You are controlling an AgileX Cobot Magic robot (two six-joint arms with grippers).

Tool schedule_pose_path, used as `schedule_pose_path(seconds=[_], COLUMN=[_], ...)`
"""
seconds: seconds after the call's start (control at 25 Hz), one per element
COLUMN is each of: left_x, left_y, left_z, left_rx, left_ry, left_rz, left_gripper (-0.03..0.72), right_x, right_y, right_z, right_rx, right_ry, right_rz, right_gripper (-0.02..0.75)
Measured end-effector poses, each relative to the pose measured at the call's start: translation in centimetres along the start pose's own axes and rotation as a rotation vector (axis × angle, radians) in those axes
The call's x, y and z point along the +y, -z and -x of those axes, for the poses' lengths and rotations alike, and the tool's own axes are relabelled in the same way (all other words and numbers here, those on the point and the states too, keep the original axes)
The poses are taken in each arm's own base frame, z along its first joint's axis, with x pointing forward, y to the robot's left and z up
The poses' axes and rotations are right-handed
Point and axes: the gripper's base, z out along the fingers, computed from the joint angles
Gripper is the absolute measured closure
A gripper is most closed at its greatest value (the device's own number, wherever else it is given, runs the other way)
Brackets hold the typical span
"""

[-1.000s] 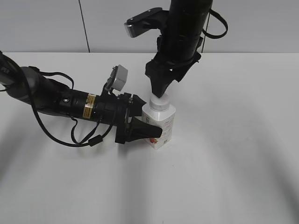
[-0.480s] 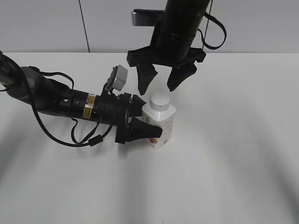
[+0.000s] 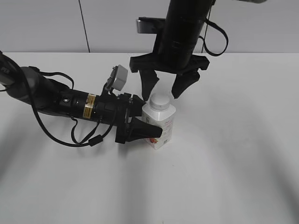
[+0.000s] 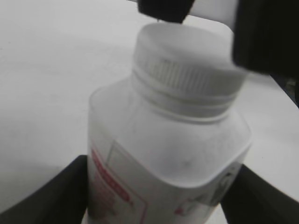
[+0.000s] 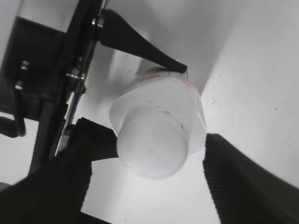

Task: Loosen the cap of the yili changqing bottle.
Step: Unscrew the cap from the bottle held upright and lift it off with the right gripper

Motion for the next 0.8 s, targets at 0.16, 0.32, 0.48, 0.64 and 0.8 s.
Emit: schedule_pose_path(seconds=[0.16, 0.32, 0.48, 0.64, 0.8], left_x=[0.0, 0.0, 0.0, 0.0, 0.0], left_y=[0.0, 0.0, 0.0, 0.0, 0.0], left_z=[0.0, 0.0, 0.0, 0.0, 0.0], left_rx=[0.000, 0.000, 0.000, 0.000, 0.000], left_ry=[0.000, 0.000, 0.000, 0.000, 0.000], left_rz=[0.000, 0.000, 0.000, 0.000, 0.000], left_gripper=[0.193, 0.193, 0.193, 0.193, 0.193], right_x=[-0.1, -0.1, -0.1, -0.2, -0.2], right_y=[-0.2, -0.2, -0.8, -1.6, -1.6], right_z=[-0.1, -0.1, -0.1, 0.0, 0.0], right_rx=[0.009, 0.009, 0.024, 0.041, 0.042], right_ry=[-0.003, -0.004, -0.012, -0.019, -0.019], right_rz=[-0.002, -0.002, 0.005, 0.008, 0.008], right_gripper=[0.152, 0.152, 0.152, 0.152, 0.174])
